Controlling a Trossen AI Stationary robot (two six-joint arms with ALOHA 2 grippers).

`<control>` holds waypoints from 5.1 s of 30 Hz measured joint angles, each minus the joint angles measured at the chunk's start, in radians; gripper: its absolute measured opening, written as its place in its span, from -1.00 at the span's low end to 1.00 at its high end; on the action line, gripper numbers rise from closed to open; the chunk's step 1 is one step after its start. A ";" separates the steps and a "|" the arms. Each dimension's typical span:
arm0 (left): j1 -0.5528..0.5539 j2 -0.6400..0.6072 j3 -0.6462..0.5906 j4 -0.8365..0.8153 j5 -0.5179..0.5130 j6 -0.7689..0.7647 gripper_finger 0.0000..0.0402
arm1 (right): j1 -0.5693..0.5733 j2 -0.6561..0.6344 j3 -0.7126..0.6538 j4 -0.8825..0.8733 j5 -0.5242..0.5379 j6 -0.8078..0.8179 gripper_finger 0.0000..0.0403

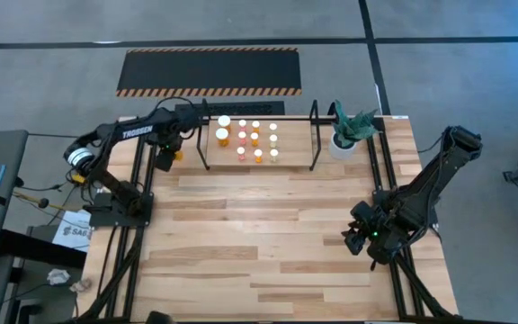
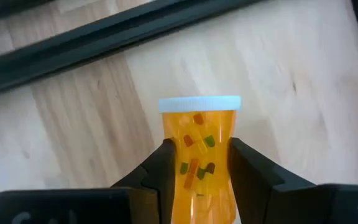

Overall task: Pick and place medicine bottles onto shelf by color
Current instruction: Put the big orange pill bottle on the shelf aligned with the other big orange pill bottles

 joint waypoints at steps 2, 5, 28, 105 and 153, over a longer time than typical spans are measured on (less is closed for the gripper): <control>-0.027 -0.025 0.000 -0.032 0.011 0.033 -0.51 | 0.000 0.000 0.000 0.000 0.000 0.000 0.12; -0.074 -0.069 0.000 -0.095 0.018 0.014 -0.51 | 0.000 0.000 0.000 0.000 0.000 0.000 0.12; -0.765 -0.324 0.000 -0.079 -0.111 -0.001 -0.51 | 0.000 0.000 0.000 0.000 0.000 0.000 0.12; -1.344 0.665 0.000 0.526 -1.108 0.103 -0.01 | 0.000 0.000 0.000 0.000 0.000 0.000 0.12; -0.816 0.014 0.212 0.204 0.196 0.524 0.94 | 0.000 0.000 0.000 0.000 0.000 0.000 0.12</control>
